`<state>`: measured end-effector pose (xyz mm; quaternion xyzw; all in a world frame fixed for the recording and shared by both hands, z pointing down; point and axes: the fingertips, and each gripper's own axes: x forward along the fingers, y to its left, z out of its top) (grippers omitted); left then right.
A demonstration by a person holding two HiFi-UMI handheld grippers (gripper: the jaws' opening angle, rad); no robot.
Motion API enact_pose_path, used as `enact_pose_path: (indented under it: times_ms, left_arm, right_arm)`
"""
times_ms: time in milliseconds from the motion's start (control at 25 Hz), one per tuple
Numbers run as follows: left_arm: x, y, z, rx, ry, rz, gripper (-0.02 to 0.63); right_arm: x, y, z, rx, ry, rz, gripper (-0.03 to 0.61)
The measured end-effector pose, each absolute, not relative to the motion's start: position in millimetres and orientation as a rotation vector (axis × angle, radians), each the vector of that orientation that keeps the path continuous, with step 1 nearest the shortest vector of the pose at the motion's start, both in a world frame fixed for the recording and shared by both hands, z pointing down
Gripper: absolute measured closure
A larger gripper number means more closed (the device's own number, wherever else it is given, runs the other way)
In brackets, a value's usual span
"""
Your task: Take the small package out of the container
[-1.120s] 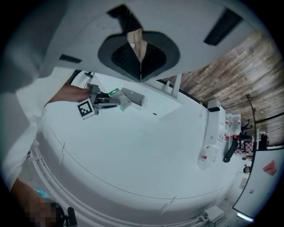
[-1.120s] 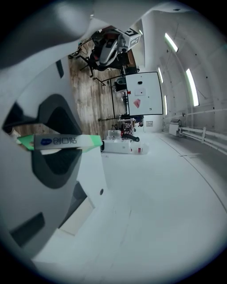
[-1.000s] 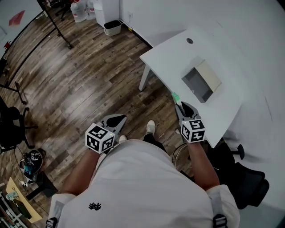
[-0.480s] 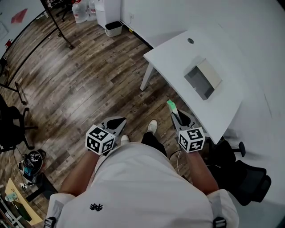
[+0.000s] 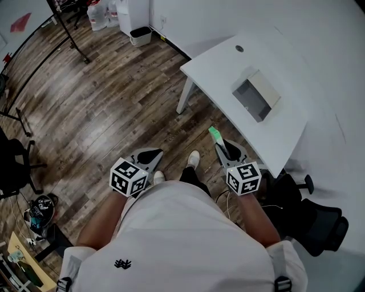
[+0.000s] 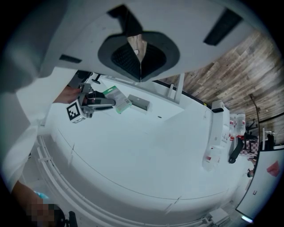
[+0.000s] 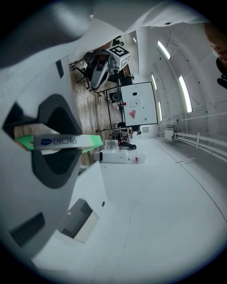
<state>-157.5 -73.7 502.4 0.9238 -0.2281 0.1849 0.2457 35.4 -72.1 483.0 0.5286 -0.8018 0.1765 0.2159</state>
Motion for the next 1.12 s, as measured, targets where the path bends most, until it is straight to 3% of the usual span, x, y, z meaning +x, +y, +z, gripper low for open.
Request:
enact_pose_path:
  times_ms: [1120]
  left_arm:
    - [-177,-64,512,2.486,-0.646,0.509,0.606]
  right_arm:
    - [24,-64,485,1.451,-2.239,0.504,0.480]
